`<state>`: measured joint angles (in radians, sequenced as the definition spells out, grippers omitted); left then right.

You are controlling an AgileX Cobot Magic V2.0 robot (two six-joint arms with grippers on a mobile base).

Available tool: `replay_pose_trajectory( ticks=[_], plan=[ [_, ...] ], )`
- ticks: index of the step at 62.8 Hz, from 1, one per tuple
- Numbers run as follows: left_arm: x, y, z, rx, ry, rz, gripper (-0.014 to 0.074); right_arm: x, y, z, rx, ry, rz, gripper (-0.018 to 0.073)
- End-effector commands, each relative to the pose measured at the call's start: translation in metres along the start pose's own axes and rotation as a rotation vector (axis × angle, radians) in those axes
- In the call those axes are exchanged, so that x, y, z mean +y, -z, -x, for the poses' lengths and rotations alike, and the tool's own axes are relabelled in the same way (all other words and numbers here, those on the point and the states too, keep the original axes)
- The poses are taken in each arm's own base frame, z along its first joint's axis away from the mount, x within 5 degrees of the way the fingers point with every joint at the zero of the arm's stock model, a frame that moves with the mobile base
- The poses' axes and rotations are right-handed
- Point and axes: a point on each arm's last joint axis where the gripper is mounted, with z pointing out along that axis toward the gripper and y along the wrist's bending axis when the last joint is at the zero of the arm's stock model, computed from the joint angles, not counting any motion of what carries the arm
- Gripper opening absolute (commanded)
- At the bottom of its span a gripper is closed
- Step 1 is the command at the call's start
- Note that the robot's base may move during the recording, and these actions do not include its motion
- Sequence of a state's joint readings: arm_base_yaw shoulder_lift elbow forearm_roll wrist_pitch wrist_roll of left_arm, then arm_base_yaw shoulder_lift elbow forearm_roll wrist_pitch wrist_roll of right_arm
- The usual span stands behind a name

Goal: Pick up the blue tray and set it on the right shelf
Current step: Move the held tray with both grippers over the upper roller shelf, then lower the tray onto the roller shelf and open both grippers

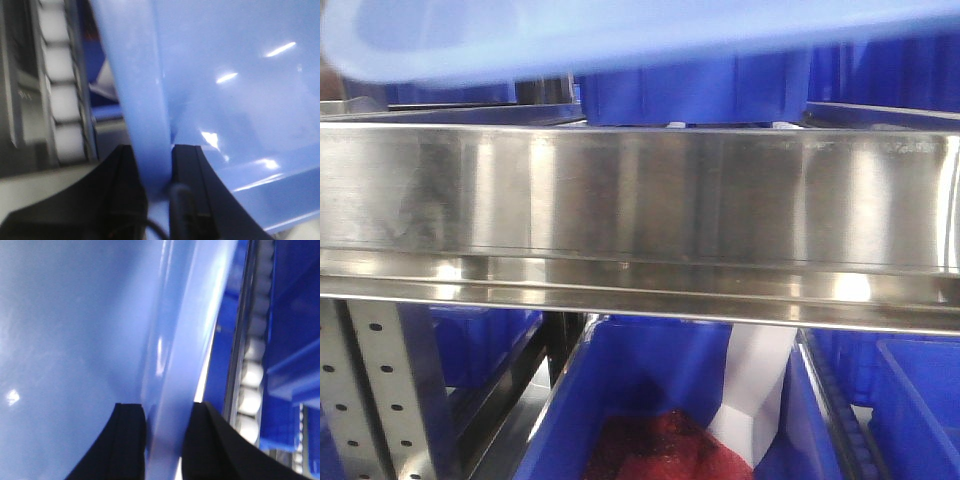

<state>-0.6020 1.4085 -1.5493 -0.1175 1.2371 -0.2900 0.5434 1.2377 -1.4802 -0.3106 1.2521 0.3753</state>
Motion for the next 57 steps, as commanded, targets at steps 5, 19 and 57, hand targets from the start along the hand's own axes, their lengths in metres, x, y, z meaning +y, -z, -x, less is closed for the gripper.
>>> replay_pose_trajectory(
  ticks=[5, 19, 57],
  plan=[
    [-0.022, 0.017, 0.032, -0.239, 0.006, -0.19, -0.0048, 0.021, 0.008, 0.016, 0.002, -0.011, 0.156, 0.0023],
    [-0.007, -0.01, 0.061, -0.296, 0.017, -0.104, -0.0048, 0.023, -0.033, 0.035, 0.059, -0.037, 0.099, 0.0023],
    [0.018, -0.063, 0.082, -0.274, 0.01, -0.001, 0.0433, 0.026, -0.121, 0.043, 0.215, -0.095, 0.074, 0.0411]
  ],
)
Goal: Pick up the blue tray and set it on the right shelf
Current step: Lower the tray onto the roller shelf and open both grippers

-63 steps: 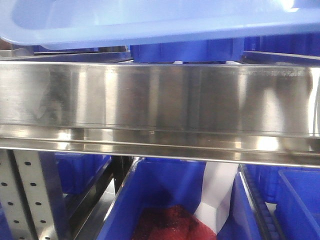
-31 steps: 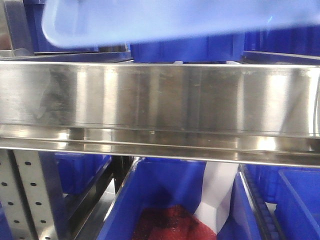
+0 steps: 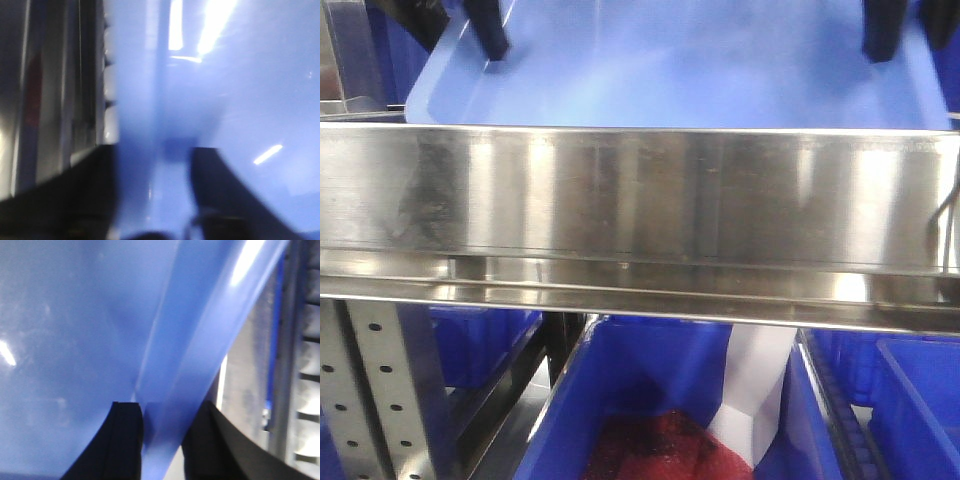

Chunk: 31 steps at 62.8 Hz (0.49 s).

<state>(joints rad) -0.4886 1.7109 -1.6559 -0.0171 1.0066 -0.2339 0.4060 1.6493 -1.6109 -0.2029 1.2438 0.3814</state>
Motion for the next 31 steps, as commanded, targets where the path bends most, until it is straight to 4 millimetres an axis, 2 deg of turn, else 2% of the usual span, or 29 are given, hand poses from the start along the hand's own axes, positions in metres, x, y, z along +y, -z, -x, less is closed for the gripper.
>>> replay_pose_trajectory(
  ticks=[1, 4, 9, 31],
  plan=[
    [-0.0203, 0.0316, 0.0164, -0.19, 0.019, -0.136, 0.0452, 0.0136, 0.0196, 0.0033, -0.077, 0.011, 0.133, 0.0456],
    [-0.0193, 0.0312, 0.0169, -0.194, 0.01, -0.123, 0.0498, 0.0138, 0.018, 0.0038, -0.075, 0.012, 0.13, 0.0622],
    [-0.0173, 0.0303, 0.0174, -0.2, -0.006, -0.1, 0.054, 0.0132, 0.0171, 0.0044, -0.078, 0.015, 0.119, 0.0593],
    [-0.0106, 0.0309, 0.0158, -0.176, -0.054, -0.019, 0.0542, 0.0072, 0.0257, 0.0041, -0.113, 0.013, 0.087, 0.0594]
  ],
)
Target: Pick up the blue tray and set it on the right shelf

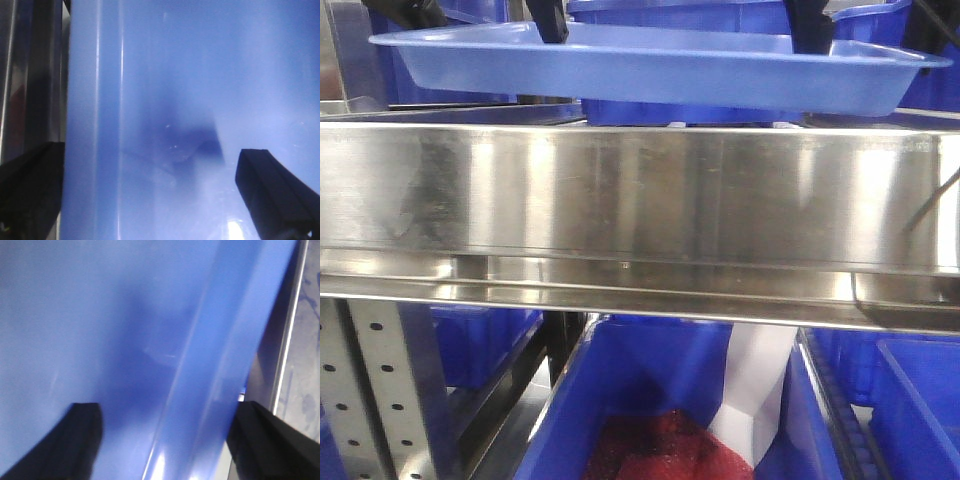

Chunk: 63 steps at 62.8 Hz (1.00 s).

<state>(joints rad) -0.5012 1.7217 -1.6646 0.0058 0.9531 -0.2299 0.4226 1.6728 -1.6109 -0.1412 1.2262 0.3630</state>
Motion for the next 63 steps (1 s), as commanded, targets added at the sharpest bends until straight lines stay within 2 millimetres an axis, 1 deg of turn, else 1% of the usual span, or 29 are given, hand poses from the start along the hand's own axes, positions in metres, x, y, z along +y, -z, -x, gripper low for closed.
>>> replay_pose_trajectory(
  ticks=[1, 9, 16, 21, 25, 29, 32, 38, 39, 40, 42, 43, 46, 47, 52, 53, 55, 56, 61, 62, 63],
  plan=[
    [-0.005, 0.033, 0.012, -0.119, -0.032, -0.008, 0.0542, -0.005, 0.035, 0.004, -0.143, 0.001, 0.024, 0.0594],
    [0.001, 0.033, 0.008, -0.077, -0.073, 0.067, 0.0542, -0.012, 0.043, 0.003, -0.174, 0.018, -0.035, 0.0594],
    [0.003, 0.034, 0.005, -0.036, -0.073, 0.083, 0.0542, -0.018, 0.049, 0.002, -0.182, 0.029, -0.086, 0.0594],
    [0.001, 0.041, 0.005, -0.028, -0.062, 0.071, 0.0541, -0.019, 0.057, -0.001, -0.2, 0.024, -0.075, 0.0592],
    [0.001, 0.053, 0.005, -0.036, -0.055, 0.062, 0.0537, -0.02, 0.067, -0.004, -0.222, 0.014, -0.051, 0.0573],
    [0.0, 0.067, 0.004, -0.057, -0.056, 0.053, 0.0519, -0.022, 0.081, -0.009, -0.257, 0.003, -0.021, 0.0517],
    [0.0, 0.087, 0.002, -0.097, -0.063, 0.042, 0.0489, -0.024, 0.092, -0.014, -0.28, -0.002, 0.003, 0.0456],
    [-0.007, 0.118, -0.008, -0.165, -0.105, 0.009, 0.0401, -0.029, 0.116, -0.027, -0.333, 0.014, 0.036, 0.027],
    [-0.008, 0.127, -0.011, -0.186, -0.111, 0.0, 0.0384, -0.03, 0.12, -0.029, -0.344, 0.016, 0.041, 0.0238],
    [-0.009, 0.133, -0.014, -0.201, -0.12, -0.003, 0.0365, -0.032, 0.126, -0.033, -0.362, 0.017, 0.046, 0.0191],
    [-0.01, 0.144, -0.021, -0.235, -0.134, -0.016, 0.0314, -0.035, 0.131, -0.038, -0.382, 0.016, 0.055, 0.0131],
    [-0.01, 0.149, -0.025, -0.249, -0.14, -0.022, 0.0292, -0.036, 0.136, -0.043, -0.398, 0.016, 0.061, 0.0089],
    [-0.012, 0.158, -0.037, -0.283, -0.155, -0.047, 0.0213, -0.04, 0.142, -0.053, -0.423, 0.017, 0.07, 0.0017],
    [-0.012, 0.161, -0.042, -0.295, -0.16, -0.054, 0.019, -0.042, 0.146, -0.057, -0.444, 0.02, 0.077, 0.0009],
    [-0.011, 0.176, -0.07, -0.367, -0.181, -0.103, 0.0052, -0.049, 0.153, -0.078, -0.491, 0.059, 0.086, 0.002],
    [-0.009, 0.182, -0.076, -0.388, -0.182, -0.115, 0.0031, -0.052, 0.157, -0.083, -0.514, 0.066, 0.092, 0.002],
    [-0.007, 0.185, -0.088, -0.417, -0.185, -0.135, -0.002, -0.055, 0.159, -0.093, -0.539, 0.086, 0.096, 0.002],
    [-0.007, 0.183, -0.095, -0.422, -0.188, -0.148, -0.0048, -0.056, 0.157, -0.098, -0.541, 0.099, 0.095, 0.002],
    [0.002, 0.187, -0.127, -0.477, -0.188, -0.186, -0.004, -0.064, 0.16, -0.126, -0.617, 0.134, 0.112, 0.002],
    [0.005, 0.187, -0.134, -0.487, -0.185, -0.193, -0.004, -0.065, 0.157, -0.131, -0.616, 0.14, 0.112, 0.002],
    [0.007, 0.187, -0.141, -0.496, -0.183, -0.198, -0.004, -0.067, 0.159, -0.137, -0.64, 0.145, 0.118, 0.002]
  ],
)
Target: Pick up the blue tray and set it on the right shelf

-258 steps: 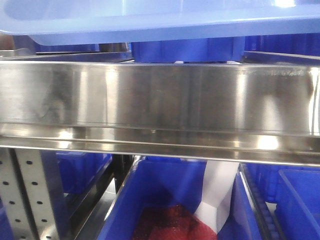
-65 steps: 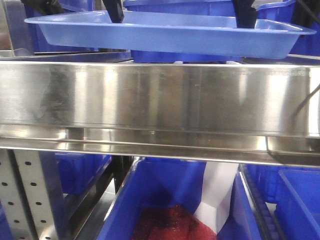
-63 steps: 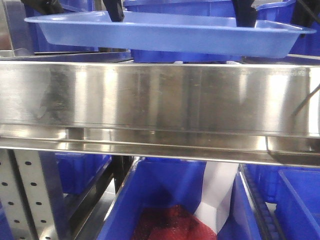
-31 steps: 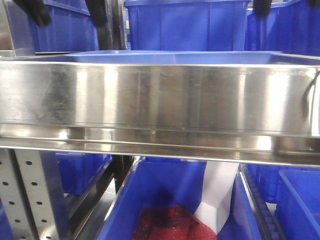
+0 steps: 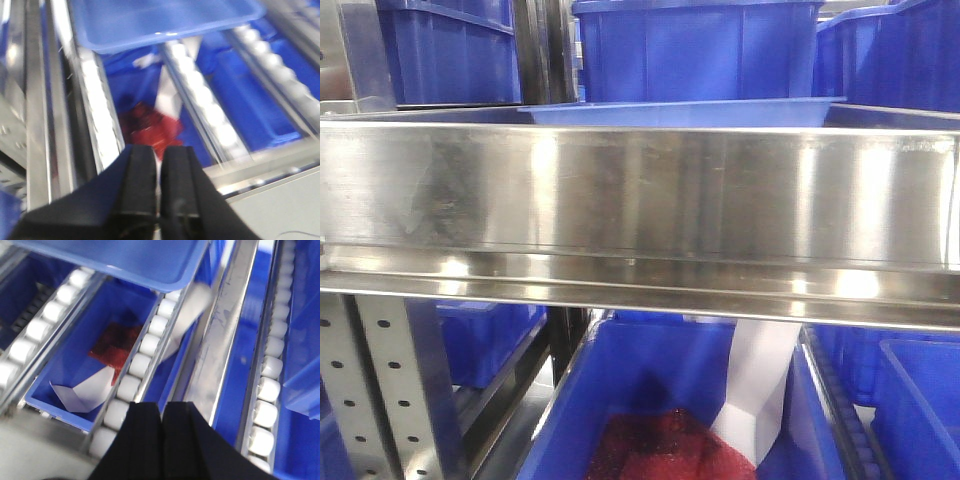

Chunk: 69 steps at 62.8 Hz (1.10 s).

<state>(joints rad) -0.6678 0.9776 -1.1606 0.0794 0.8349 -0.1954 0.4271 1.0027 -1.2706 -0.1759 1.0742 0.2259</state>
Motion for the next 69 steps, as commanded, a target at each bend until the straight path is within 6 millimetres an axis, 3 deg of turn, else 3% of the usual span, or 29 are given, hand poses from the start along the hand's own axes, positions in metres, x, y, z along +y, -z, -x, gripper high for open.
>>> replay_pose_trajectory(
  ticks=[1, 18, 31, 42, 69],
  plan=[
    [0.0, 0.021, -0.017, -0.162, 0.0, -0.05, -0.004, -0.005, 0.022, -0.016, -0.166, 0.049, 0.029, 0.002],
    [0.014, 0.05, -0.103, -0.306, 0.007, -0.081, -0.0048, -0.017, 0.034, -0.111, -0.396, 0.094, 0.075, 0.002],
    [0.02, 0.068, -0.133, -0.439, -0.01, -0.097, -0.0048, -0.023, 0.04, -0.163, -0.614, 0.089, 0.104, 0.002],
    [0.02, 0.075, -0.138, -0.467, 0.002, -0.11, -0.0048, -0.024, 0.044, -0.171, -0.729, 0.085, 0.121, 0.002],
    [0.021, 0.075, -0.139, -0.459, 0.002, -0.108, -0.0048, -0.023, 0.044, -0.171, -0.73, 0.085, 0.121, 0.002]
  ],
)
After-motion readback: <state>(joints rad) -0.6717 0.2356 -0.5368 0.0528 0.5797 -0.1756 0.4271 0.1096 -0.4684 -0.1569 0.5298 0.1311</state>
